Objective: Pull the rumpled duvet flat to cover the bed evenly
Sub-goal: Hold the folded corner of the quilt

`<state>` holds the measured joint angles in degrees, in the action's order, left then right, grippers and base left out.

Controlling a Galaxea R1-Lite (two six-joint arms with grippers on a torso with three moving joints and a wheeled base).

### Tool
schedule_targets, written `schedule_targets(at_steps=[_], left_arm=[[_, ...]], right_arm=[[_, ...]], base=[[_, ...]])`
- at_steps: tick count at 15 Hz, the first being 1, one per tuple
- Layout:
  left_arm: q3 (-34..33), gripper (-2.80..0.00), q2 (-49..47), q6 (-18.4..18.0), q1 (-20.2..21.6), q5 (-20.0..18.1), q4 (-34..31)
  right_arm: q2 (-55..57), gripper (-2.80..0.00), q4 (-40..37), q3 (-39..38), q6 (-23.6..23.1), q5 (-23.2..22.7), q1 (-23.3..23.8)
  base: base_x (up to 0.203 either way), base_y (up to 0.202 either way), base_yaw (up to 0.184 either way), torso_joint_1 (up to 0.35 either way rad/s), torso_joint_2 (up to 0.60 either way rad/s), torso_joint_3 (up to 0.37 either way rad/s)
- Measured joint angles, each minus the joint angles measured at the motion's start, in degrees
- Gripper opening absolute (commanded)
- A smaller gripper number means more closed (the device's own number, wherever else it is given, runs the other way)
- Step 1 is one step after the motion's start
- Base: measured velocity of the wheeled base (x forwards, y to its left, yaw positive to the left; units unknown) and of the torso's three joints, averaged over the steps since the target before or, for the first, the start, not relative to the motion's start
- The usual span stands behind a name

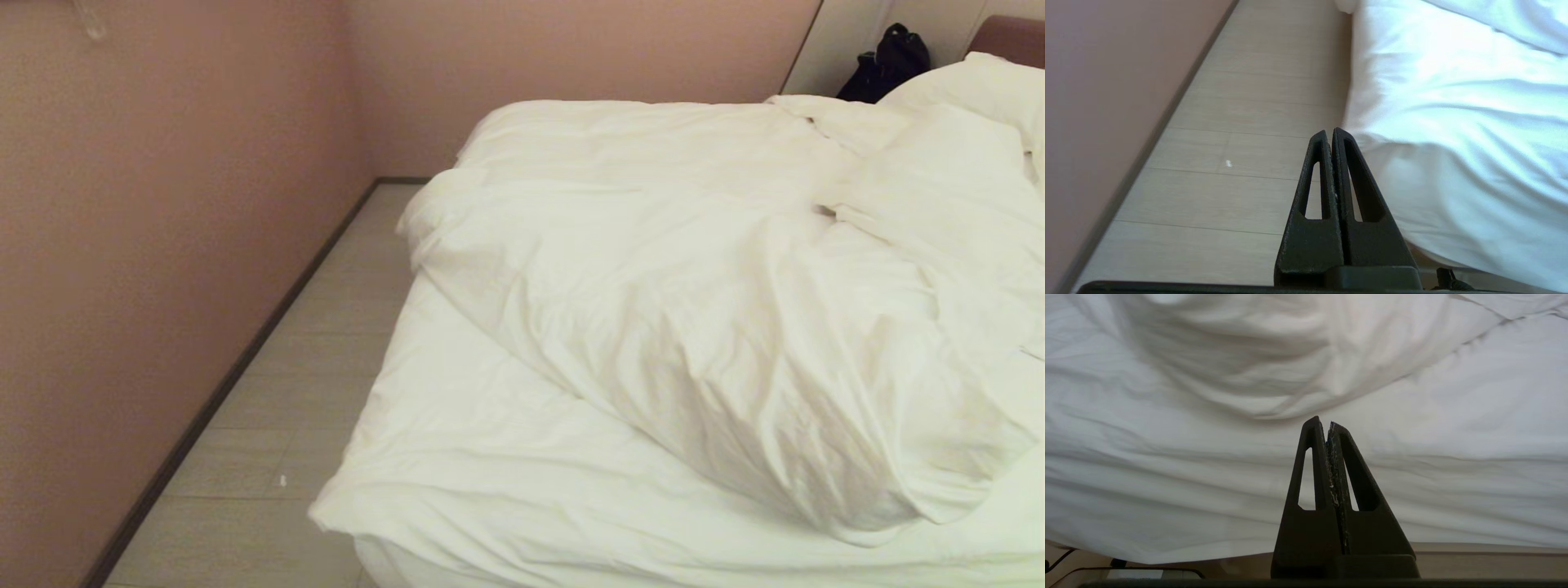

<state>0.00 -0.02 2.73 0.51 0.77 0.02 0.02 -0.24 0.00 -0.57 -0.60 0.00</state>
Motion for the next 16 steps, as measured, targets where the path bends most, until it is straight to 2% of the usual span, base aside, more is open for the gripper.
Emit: schedule_targets(at_steps=[16], left_arm=[[0.0,-2.80,0.0,-0.2,0.0,0.0,0.0]], right_arm=[[0.0,-2.80,0.0,0.0,0.0,0.0,0.0]], base=[[0.000,-0.192,0.000,0.003,0.00,0.002]])
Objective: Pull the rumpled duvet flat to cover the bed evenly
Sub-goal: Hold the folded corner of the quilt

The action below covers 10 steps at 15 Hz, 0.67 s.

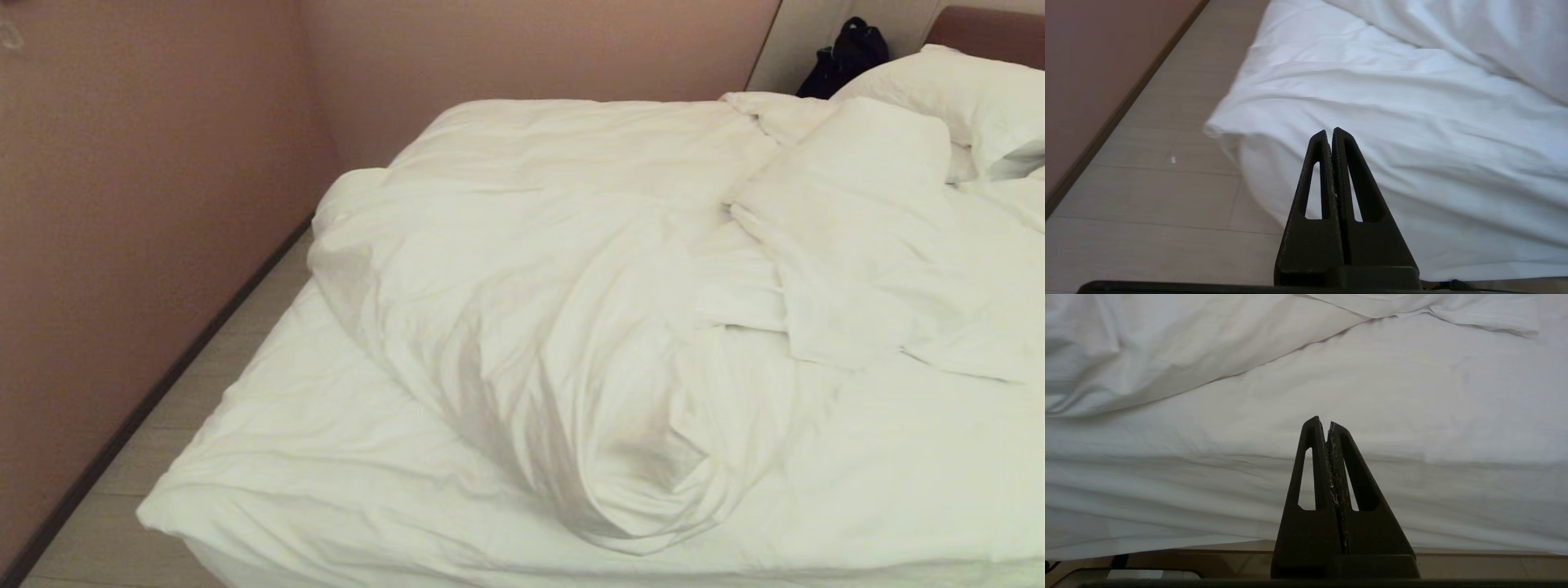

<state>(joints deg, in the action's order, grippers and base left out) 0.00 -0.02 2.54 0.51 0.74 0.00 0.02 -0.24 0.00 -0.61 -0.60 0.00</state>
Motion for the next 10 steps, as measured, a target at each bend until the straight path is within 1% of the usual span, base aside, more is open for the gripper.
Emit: schedule_targets(at_steps=[7,8,10], left_arm=[[0.0,-2.80,0.0,0.0,0.0,0.0,0.0],[0.0,-2.80,0.0,0.0,0.0,0.0,0.0],[0.0,-2.80,0.0,0.1,0.0,0.0,0.1]], right_arm=[[0.0,-2.80,0.0,0.0,0.0,0.0,0.0],[0.0,-2.80,0.0,0.0,0.0,0.0,0.0],[0.0,-2.80,0.0,0.0,0.0,0.0,0.0]], base=[[0.000,-0.188,-0.001,0.003,0.00,0.001],[0.000,-0.088,-0.004,0.003,0.00,0.001],[0.000,0.000,0.000,0.000,0.00,0.000]])
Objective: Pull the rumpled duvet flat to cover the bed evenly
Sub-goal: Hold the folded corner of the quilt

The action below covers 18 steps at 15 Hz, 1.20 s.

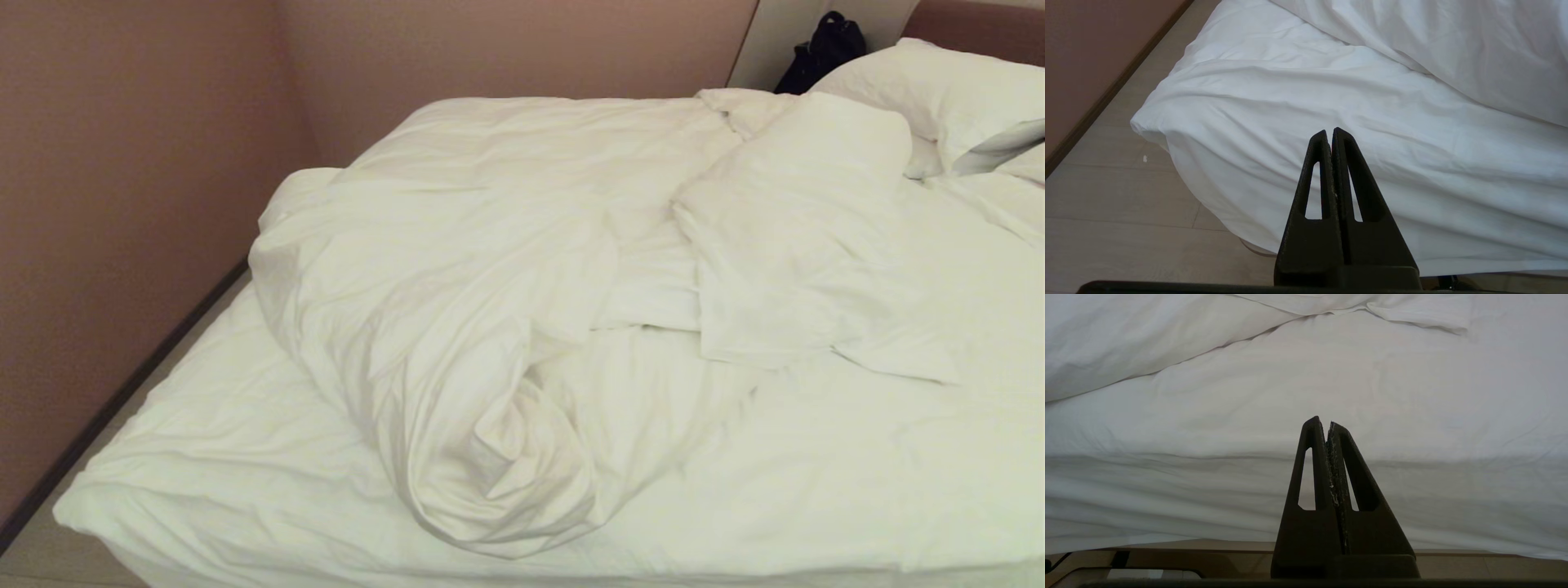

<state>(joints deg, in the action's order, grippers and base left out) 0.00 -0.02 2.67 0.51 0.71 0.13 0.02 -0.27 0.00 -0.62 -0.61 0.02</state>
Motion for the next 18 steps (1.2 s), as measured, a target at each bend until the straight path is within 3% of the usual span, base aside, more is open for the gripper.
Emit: schedule_targets(at_steps=[15,18], left_arm=[[0.0,-2.80,0.0,0.3,0.0,0.1,-0.1],[0.0,-2.80,0.0,-1.3,0.0,0.0,-0.3]], right_arm=[[0.0,-2.80,0.0,0.0,0.0,0.0,0.0],[0.0,-2.80,0.0,0.0,0.0,0.0,0.0]], base=[[0.000,0.000,0.000,0.000,0.00,0.000],[0.000,0.000,0.000,0.000,0.00,0.000]])
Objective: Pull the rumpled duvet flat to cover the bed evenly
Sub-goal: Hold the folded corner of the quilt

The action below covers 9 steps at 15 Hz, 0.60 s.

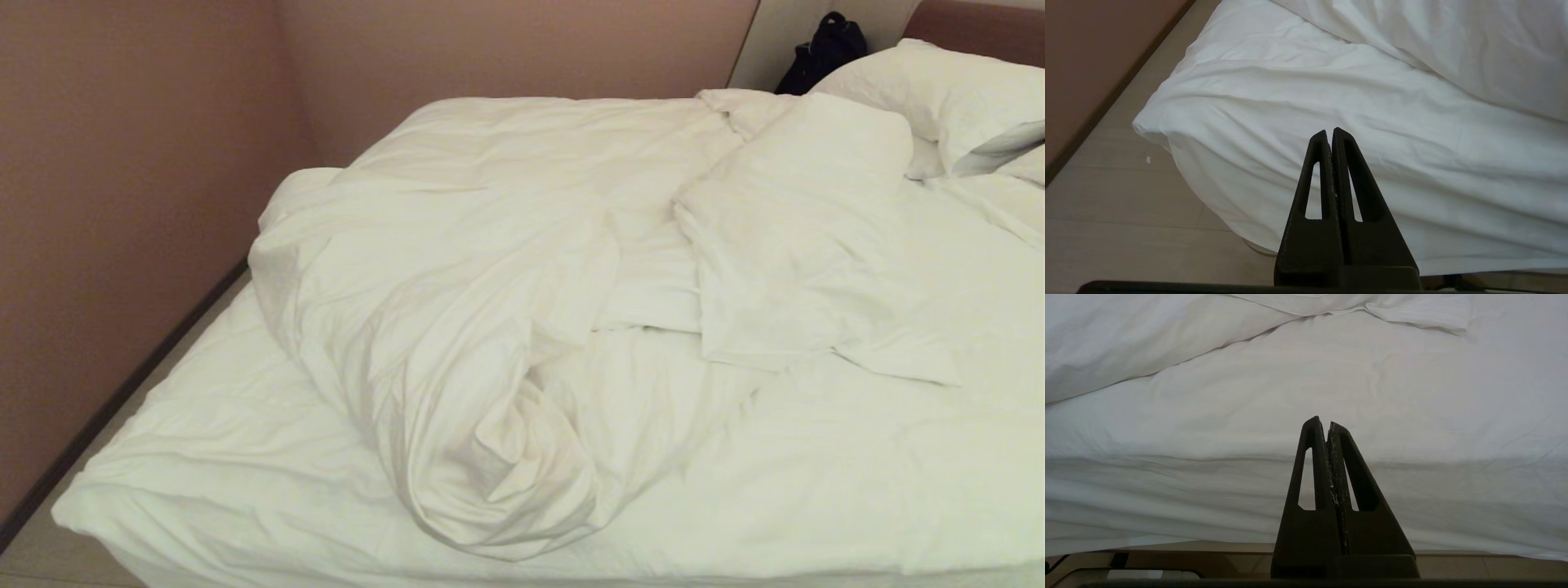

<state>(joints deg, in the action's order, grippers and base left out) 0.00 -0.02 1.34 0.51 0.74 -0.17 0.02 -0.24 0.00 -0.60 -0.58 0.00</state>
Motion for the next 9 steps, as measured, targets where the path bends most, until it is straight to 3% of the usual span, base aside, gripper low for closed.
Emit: schedule_targets(at_steps=[3,7,9], left_arm=[[0.0,-2.80,0.0,-5.9,0.0,-2.4,0.1],[4.4,-2.80,-0.4,-6.4,0.0,-3.7,-1.8],[9.8,-2.80,-2.7,-5.5,0.0,-5.8,-2.9]], right_arm=[[0.0,-2.80,0.0,0.0,0.0,0.0,0.0],[0.0,-2.80,0.0,0.0,0.0,0.0,0.0],[0.0,-2.80,0.0,0.0,0.0,0.0,0.0]], base=[[0.000,0.000,0.000,0.000,0.00,0.000],[0.000,0.000,0.000,0.000,0.00,0.000],[0.000,0.000,0.000,0.000,0.00,0.000]])
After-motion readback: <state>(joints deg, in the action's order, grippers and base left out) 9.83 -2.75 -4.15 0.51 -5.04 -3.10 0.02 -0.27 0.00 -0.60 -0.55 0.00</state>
